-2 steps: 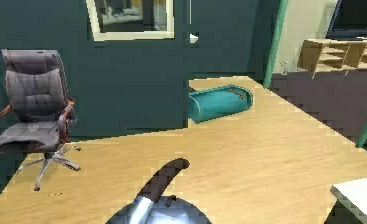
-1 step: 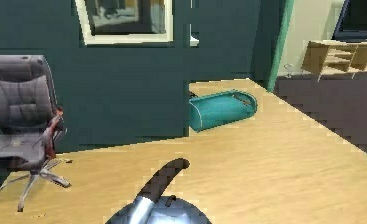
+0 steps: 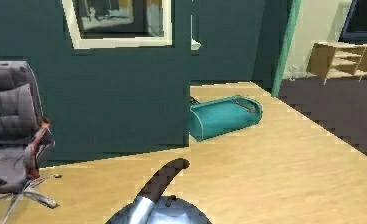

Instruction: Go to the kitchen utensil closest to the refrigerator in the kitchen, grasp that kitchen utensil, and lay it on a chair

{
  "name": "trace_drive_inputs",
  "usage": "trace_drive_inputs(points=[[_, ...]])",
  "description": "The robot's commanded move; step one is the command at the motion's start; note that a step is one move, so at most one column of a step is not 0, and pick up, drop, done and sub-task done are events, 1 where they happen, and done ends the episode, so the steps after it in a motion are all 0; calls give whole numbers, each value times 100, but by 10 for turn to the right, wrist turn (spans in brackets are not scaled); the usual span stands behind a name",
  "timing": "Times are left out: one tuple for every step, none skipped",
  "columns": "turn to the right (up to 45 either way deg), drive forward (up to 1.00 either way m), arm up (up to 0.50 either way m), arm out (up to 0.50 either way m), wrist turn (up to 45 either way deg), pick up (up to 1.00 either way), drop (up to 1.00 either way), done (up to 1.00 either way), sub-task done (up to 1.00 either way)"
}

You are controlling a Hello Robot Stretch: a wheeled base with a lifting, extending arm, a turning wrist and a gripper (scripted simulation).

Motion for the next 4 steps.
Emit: trace_drive_inputs(points=[[-120, 0, 0, 0, 0, 0, 0, 0, 0], [0, 30, 0, 0, 0, 0, 0, 0, 0], [0, 45, 0, 0, 0, 0, 0, 0, 0], [450, 0, 0, 0, 0, 0, 0, 0, 0]])
